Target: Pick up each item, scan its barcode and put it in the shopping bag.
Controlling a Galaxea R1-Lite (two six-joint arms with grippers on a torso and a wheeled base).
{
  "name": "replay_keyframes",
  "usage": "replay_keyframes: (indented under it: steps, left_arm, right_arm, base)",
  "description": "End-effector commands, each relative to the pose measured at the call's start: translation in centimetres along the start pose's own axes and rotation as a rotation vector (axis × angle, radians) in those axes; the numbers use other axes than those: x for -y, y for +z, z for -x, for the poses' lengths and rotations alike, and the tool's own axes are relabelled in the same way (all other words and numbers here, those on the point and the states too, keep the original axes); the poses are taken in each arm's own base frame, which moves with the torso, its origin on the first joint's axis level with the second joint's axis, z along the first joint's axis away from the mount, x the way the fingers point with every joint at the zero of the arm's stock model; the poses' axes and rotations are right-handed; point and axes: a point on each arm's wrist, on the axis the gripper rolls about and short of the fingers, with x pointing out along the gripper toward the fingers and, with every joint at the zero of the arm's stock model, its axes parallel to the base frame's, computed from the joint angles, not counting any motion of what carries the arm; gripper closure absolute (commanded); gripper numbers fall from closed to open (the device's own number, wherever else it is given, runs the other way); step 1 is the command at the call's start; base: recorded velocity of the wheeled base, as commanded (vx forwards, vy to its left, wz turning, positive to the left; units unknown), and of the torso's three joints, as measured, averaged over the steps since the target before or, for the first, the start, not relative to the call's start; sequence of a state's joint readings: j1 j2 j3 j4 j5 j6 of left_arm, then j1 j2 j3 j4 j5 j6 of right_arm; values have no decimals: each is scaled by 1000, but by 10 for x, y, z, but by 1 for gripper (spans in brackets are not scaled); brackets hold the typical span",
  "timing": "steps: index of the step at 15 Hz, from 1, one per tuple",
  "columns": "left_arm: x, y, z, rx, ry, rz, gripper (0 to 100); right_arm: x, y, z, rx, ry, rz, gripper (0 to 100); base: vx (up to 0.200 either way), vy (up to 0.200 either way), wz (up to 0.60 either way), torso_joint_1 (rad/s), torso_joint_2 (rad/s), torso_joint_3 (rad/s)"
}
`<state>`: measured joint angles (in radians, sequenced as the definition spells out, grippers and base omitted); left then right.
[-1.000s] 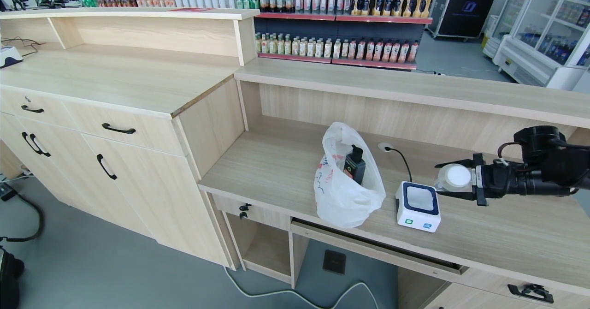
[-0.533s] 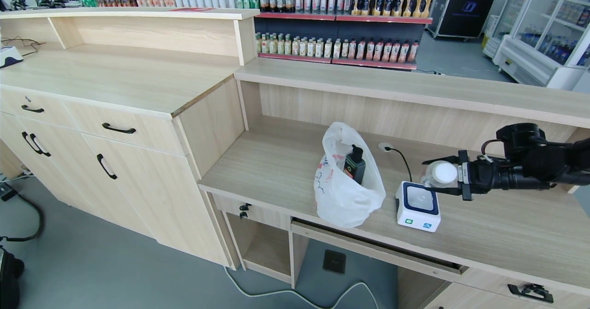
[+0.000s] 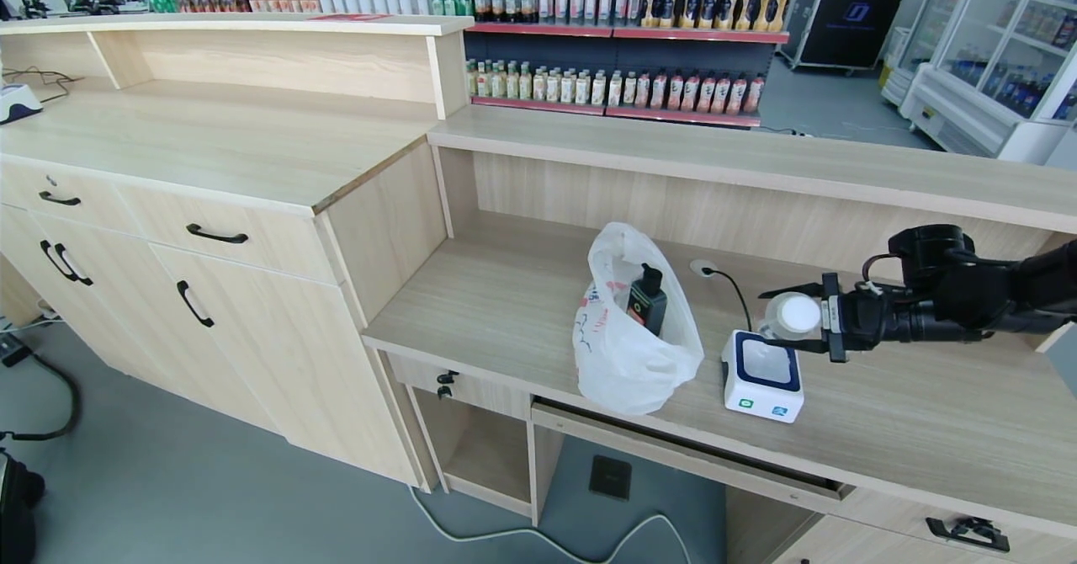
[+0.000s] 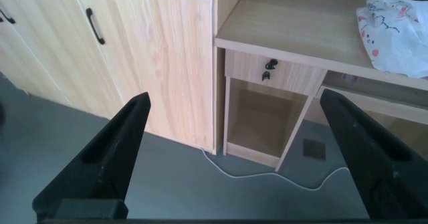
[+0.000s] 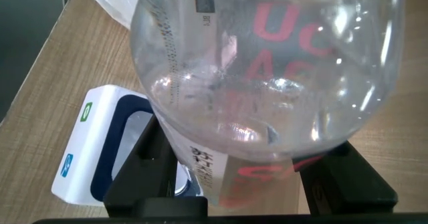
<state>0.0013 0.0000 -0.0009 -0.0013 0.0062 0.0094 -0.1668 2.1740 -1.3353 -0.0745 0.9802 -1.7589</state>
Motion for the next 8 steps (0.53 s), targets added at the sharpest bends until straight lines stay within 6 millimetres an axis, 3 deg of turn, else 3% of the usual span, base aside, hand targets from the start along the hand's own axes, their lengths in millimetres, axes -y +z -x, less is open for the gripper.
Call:
replay_keyframes:
  steps: [1, 8]
  left_arm:
    - [0, 0, 0, 1, 0, 0, 0]
    - [0, 0, 0, -1, 2, 0, 0]
  right_arm:
    - [1, -2, -5, 7, 1, 5, 100]
    - [5, -5, -10, 21, -5, 20, 100]
  base:
    - [0, 0, 0, 0, 0, 0]
    - [0, 0, 0, 0, 0, 0]
